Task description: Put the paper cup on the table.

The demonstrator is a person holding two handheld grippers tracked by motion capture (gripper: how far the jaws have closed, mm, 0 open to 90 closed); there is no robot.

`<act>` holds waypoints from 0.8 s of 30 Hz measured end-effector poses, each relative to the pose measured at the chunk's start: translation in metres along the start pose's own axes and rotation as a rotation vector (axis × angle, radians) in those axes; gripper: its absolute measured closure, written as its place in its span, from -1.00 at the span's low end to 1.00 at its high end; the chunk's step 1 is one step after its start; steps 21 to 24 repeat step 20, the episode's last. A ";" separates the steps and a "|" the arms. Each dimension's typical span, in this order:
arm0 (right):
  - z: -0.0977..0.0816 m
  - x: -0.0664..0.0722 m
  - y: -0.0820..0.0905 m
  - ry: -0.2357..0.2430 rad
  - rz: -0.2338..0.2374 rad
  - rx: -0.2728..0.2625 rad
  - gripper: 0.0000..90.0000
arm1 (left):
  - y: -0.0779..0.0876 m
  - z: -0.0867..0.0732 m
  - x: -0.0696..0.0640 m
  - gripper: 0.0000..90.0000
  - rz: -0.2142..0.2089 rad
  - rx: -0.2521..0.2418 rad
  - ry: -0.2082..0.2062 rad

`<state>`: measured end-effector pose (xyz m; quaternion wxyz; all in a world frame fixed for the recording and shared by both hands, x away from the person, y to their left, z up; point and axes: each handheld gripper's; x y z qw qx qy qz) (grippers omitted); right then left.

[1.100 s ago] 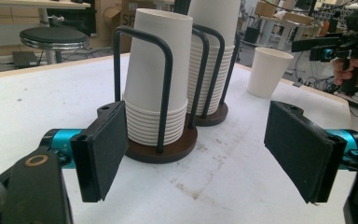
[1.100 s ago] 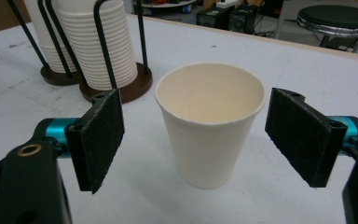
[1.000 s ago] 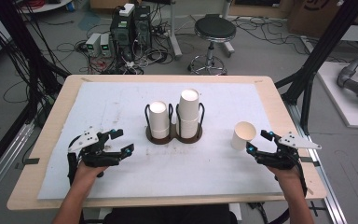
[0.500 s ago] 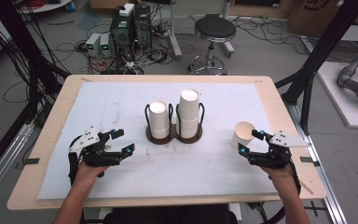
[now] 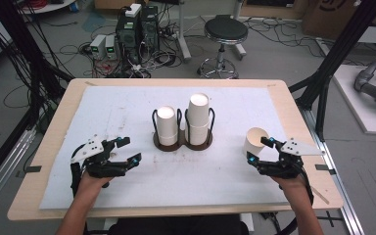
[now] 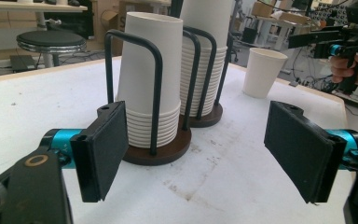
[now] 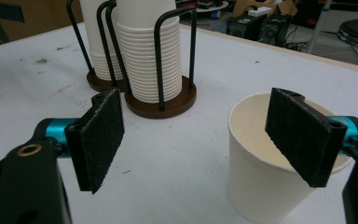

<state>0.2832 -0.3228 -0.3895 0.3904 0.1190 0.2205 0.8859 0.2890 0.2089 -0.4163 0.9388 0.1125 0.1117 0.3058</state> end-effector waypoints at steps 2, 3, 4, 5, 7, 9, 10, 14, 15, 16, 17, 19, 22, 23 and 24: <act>0.001 0.001 0.000 0.003 -0.002 -0.003 -0.55 | 0.000 0.000 0.000 -0.52 -0.001 -0.004 -0.003; 0.001 0.001 -0.001 0.006 -0.001 -0.004 -0.55 | 0.000 0.001 0.000 -0.52 0.000 -0.005 -0.005; 0.001 0.002 -0.001 0.005 -0.001 -0.003 -0.55 | 0.000 0.001 0.000 -0.52 -0.001 -0.004 -0.003; 0.000 0.002 -0.001 0.006 -0.002 -0.002 -0.55 | 0.000 0.001 0.000 -0.52 -0.003 -0.005 -0.003; 0.000 0.002 -0.001 0.006 -0.004 -0.001 -0.55 | -0.001 0.001 0.000 -0.52 -0.005 -0.003 -0.004; -0.001 0.001 0.000 0.007 -0.007 -0.001 -0.55 | -0.002 0.001 0.000 -0.52 -0.005 -0.003 -0.001; -0.001 0.001 0.000 0.006 -0.008 -0.002 -0.55 | -0.002 0.001 0.000 -0.52 -0.006 0.000 -0.002; -0.002 -0.001 0.001 -0.002 -0.013 -0.006 -0.55 | -0.003 0.001 0.000 -0.52 -0.007 -0.002 0.000; -0.002 -0.001 0.001 -0.003 -0.013 -0.006 -0.55 | -0.003 0.001 0.000 -0.52 -0.006 -0.002 -0.001; -0.003 -0.001 0.001 -0.002 -0.014 -0.003 -0.55 | -0.003 0.001 0.000 -0.52 -0.006 -0.002 -0.002; -0.003 -0.002 0.001 0.000 -0.013 -0.003 -0.55 | -0.004 0.001 0.001 -0.52 -0.004 -0.004 -0.002; -0.003 -0.003 0.001 0.005 -0.018 -0.007 -0.55 | -0.004 0.001 0.001 -0.52 -0.003 -0.003 -0.003; -0.003 -0.003 0.001 0.002 -0.016 -0.006 -0.55 | -0.004 0.001 0.001 -0.52 -0.001 -0.003 -0.002; -0.003 -0.003 0.001 0.002 -0.016 -0.006 -0.55 | -0.004 0.001 0.001 -0.52 -0.001 -0.003 -0.002; -0.003 -0.003 0.001 0.002 -0.016 -0.006 -0.55 | -0.004 0.001 0.001 -0.52 -0.001 -0.003 -0.002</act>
Point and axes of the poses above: each handheld gripper's, and its own axes: y roughly backward along the jaws, z roughly out of its top, x roughly to its left, and after that the axes turned 8 degrees about x, right-handed
